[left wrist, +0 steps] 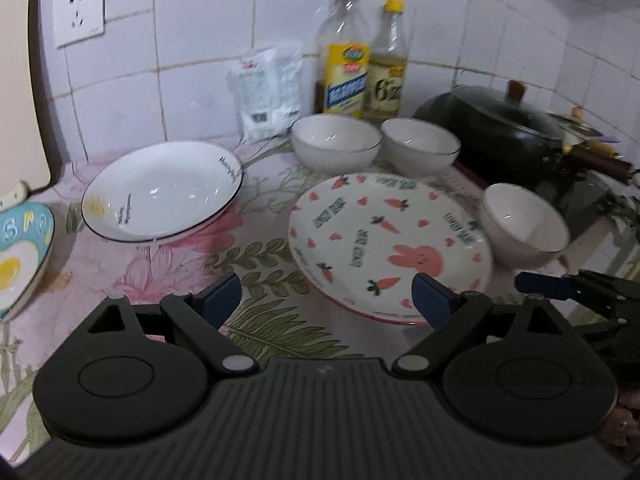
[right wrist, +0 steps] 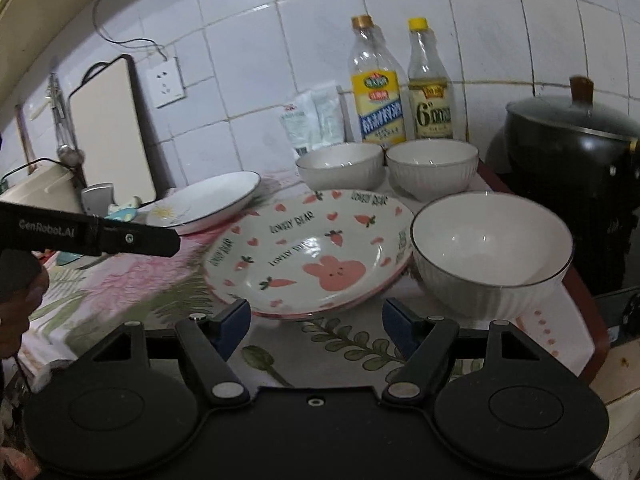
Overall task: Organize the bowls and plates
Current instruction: 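Move both grippers to the pink LOVELY BEAR bunny plate, then close both grippers on the rim of the bunny plate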
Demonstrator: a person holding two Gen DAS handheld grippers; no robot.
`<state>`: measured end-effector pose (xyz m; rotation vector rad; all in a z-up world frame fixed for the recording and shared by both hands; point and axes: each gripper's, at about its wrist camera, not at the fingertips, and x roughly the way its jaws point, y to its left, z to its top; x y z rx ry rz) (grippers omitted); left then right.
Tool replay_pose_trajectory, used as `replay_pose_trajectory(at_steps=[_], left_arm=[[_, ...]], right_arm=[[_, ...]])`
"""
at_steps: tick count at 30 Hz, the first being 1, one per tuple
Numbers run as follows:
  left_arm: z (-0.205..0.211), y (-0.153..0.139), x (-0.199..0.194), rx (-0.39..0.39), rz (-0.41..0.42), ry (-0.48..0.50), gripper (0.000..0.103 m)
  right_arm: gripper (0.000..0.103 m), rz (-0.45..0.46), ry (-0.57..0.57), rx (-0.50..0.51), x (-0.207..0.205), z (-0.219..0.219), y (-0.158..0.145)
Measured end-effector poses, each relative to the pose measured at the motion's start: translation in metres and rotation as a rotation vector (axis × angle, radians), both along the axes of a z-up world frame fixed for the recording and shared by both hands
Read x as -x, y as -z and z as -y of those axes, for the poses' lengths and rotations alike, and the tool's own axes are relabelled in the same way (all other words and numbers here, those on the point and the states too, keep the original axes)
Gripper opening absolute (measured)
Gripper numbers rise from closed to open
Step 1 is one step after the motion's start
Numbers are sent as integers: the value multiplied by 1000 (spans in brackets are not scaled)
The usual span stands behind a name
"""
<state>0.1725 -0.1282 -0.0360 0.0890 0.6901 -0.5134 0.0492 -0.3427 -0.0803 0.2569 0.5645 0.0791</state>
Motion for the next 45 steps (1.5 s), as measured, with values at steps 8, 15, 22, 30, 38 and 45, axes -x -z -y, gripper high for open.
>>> replay_pose_trajectory(at_steps=[8,15,22,30,38,45], left_arm=[[9,33,-31,42,-66,-47,79],[12,51,-55,91,-146,-79,46],[17,56,-59,104,-129,-79,29],[28,61,-51,89,-56,-107,28],[28,60,-50,91,-78,-116,30],[17,55,-43,127,-119,-107,29]], right_arm=[[77,-3,70,-84,-23,9,21],[68,3,106,-99,-31,1,29],[63,-23,130,-80,-41,-3,29],[63,-20,189,-28,-48,-14,29],[50,0,199,-115,-43,-6,31],[43,-38,202,-128,-46,-6,27]])
